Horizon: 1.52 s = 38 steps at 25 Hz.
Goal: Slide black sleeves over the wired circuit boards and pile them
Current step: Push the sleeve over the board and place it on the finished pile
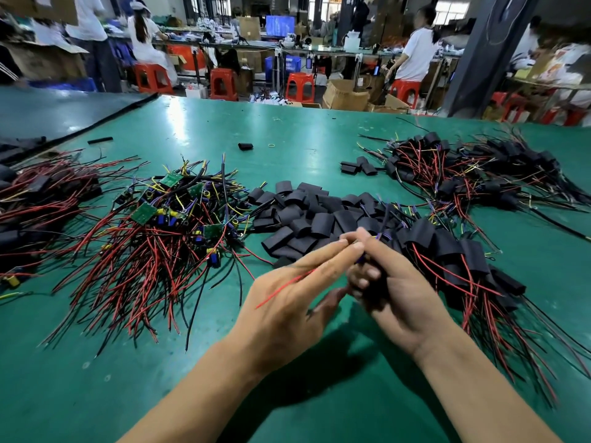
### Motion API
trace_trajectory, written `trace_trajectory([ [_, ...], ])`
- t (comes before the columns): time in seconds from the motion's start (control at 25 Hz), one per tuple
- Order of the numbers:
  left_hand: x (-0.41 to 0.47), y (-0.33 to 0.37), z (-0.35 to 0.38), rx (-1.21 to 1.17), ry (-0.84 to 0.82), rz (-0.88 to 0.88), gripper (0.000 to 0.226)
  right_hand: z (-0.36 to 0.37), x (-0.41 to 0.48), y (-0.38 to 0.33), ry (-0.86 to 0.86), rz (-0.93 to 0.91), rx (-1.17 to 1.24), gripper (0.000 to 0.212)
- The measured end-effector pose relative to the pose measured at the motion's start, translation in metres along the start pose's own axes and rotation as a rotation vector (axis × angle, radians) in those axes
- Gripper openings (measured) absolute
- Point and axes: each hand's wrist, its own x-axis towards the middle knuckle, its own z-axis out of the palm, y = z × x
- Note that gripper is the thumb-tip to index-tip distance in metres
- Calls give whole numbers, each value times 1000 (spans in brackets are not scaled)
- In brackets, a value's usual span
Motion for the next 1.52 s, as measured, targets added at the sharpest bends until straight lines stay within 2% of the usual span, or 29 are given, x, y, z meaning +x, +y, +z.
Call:
trace_trajectory([
  [0.08,0,-1,-2,-1,13,-63,56,-6,3,-8,46,-22,135,20],
  [0.2,-1,-1,-5,-40,168,-208,34,-12,3,-18,46,-49,236,23],
  [0.32,4,-2,-6,-245,225,-557,14,-13,-2,-16,-12,-67,-16,22],
  [0.44,10,-2,-8,-696,51,-910,8,-8,-9,-4,-164,-24,-307,18],
  [0.52,12,-2,-10,-923,-95,-1033,16,-6,-10,3,-272,-28,-451,18],
  [0.64,11,-3,-12,-988,-174,-1087,11,-7,-8,5,-313,-126,-650,22],
  [0.72,12,-4,-14,-1095,-200,-1105,21,-9,-8,4,-269,-202,-827,26],
  [0.88,12,-6,-19,-1185,-249,-1134,41,-16,-10,4,-162,-427,-1293,57],
  [1.0,11,-6,-20,-1127,-264,-1123,51,-17,-9,6,-169,-490,-1409,61],
  [1.08,10,-5,-20,-1109,-244,-1135,45,-18,-6,9,-170,-499,-1365,54],
  [1.2,11,-8,-19,-1064,-139,-1156,37,-25,1,9,-69,-448,-1262,49],
  [1.28,13,-12,-20,-961,-28,-1092,35,-34,7,8,-15,-412,-1381,39],
  [1.4,13,-22,-27,-717,144,-1023,39,-40,10,10,-43,-327,-1653,54],
  [1.52,18,-25,-33,-845,282,-1064,39,-39,8,9,4,-277,-1674,64],
])
